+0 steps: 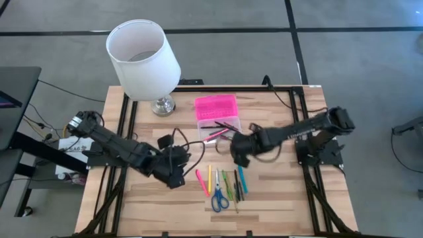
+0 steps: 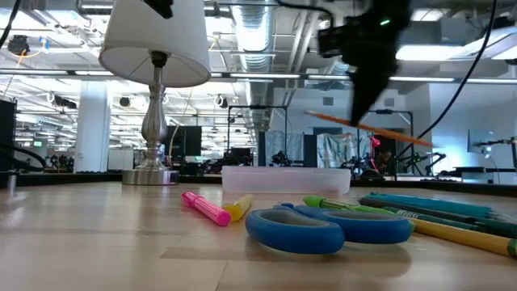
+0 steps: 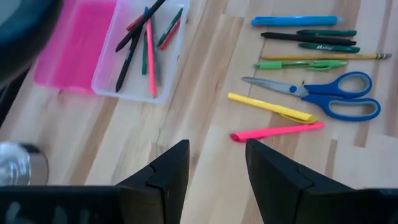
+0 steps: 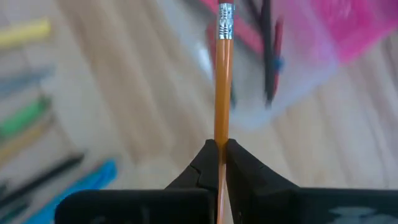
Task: Pick & place school supplies into a supply box
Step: Put the orange pencil into the pink supply box
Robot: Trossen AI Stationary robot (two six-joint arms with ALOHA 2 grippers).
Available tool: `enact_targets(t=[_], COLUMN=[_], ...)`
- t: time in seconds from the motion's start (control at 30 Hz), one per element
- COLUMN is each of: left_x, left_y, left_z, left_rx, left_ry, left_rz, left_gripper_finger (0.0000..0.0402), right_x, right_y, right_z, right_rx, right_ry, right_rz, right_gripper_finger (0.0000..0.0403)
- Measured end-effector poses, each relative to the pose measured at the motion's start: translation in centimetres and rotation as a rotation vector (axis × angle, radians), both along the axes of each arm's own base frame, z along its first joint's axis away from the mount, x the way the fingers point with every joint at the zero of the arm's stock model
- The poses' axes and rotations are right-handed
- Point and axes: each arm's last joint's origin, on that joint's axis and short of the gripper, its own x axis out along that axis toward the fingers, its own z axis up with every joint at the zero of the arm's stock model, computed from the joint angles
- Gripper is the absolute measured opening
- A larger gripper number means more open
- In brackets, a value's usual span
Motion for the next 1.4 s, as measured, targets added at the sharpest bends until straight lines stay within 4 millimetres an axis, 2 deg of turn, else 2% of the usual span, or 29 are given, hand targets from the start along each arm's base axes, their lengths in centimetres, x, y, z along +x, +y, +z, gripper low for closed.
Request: enact_targets(t=[0.23,0.53,0.73,0.93,1.0,1.07,1.4], left_x=[-2.4,-4.4,-4.7,-4.7,-4.8,-4.8,-5.2], left_y=[-3.0,-5.4,-5.5,-5.5,-5.5,-5.4,-5.2], left_z=[-0.1,0.0,0.0,0.0,0.0,0.0,-0.1], left_rx=[-0.04,-0.084,-0.096,-0.094,-0.094,-0.092,-0.064], left_ry=[-0.065,-0.189,-0.19,-0.196,-0.194,-0.193,-0.168], left_rz=[0.107,0.198,0.225,0.229,0.231,0.234,0.238], left_gripper_finger=[0.0153,0.0153,0.0153,0.0153,0.0153,0.0153,0.0153], right_x=[2.6,4.1,4.2,5.5,5.2,6.2,6.1], right_y=[-5.7,-9.6,-10.6,-10.9,-10.6,-10.4,-10.6], right_z=[0.6,1.7,1.7,-0.7,-1.3,-1.6,-3.8], right_rx=[0.031,0.002,-0.027,0.014,0.025,0.015,0.043], right_ry=[-0.157,-0.347,-0.342,-0.306,-0.26,-0.298,-0.191], right_rz=[0.073,0.138,0.174,0.19,0.199,0.215,0.217], right_gripper_finger=[0.0,0.0,0.0,0.0,0.0,0.0,0.0011])
